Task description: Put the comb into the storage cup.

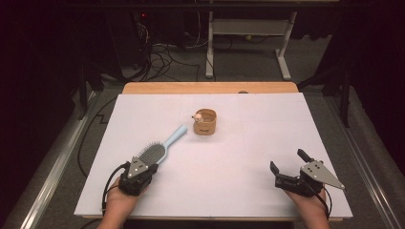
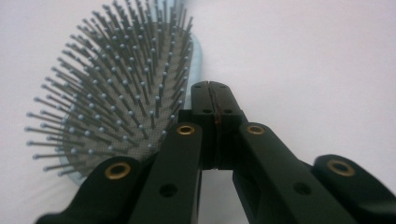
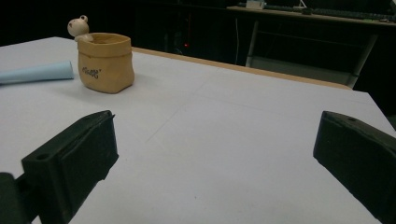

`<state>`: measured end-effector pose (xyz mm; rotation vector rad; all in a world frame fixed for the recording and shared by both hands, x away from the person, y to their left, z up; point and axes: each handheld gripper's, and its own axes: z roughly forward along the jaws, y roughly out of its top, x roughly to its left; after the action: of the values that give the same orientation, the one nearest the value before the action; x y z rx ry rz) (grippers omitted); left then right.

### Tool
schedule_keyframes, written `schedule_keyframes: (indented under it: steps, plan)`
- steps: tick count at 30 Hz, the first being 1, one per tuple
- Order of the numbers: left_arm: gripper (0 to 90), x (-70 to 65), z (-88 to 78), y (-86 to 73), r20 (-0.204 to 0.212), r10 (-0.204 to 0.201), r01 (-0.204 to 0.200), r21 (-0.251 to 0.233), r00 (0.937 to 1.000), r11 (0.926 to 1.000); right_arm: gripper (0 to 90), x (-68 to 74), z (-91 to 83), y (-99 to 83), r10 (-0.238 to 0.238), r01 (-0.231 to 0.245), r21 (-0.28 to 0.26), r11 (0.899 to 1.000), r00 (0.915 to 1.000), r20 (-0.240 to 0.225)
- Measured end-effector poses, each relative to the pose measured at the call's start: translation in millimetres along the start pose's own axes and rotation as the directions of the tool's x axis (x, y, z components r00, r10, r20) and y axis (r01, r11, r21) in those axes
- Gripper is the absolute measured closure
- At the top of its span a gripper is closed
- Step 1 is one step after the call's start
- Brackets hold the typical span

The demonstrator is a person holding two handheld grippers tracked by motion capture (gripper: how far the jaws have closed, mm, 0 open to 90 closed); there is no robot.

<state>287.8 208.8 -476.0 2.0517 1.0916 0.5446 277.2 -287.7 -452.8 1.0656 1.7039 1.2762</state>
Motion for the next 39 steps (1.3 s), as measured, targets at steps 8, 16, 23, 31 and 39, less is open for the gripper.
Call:
schedule_keyframes:
  steps: [8,16,23,31,39]
  plan:
    - [90.0,22.9,0.2,-0.7,-0.041,-0.066,0.066,-0.008,0.997,0.9978,0.2,-0.2,0.3,-0.3,0.003,-0.003,0.001,1.0,1.0,0.0]
    - [90.0,42.4,5.2,2.5,-0.094,-0.106,0.107,0.007,0.9899,0.9942,0.2,-0.5,0.1,-0.4,0.006,-0.006,0.002,1.0,1.0,0.0]
    - [90.0,52.7,7.2,4.1,-0.117,-0.146,0.148,0.009,0.9824,0.989,0.2,-0.3,0.0,-0.3,0.007,-0.007,0.001,1.0,1.0,0.0]
    - [89.9,24.8,2.4,39.9,-0.051,-0.123,0.118,-0.086,0.9911,0.9893,0.2,-0.1,-0.3,0.2,0.006,-0.006,-0.003,1.0,1.0,0.002]
    - [89.9,22.4,46.7,91.3,-0.067,-0.18,0.173,-0.098,0.9814,0.98,0.2,-0.5,-0.2,0.8,0.006,-0.006,-0.008,1.0,1.0,-0.004]
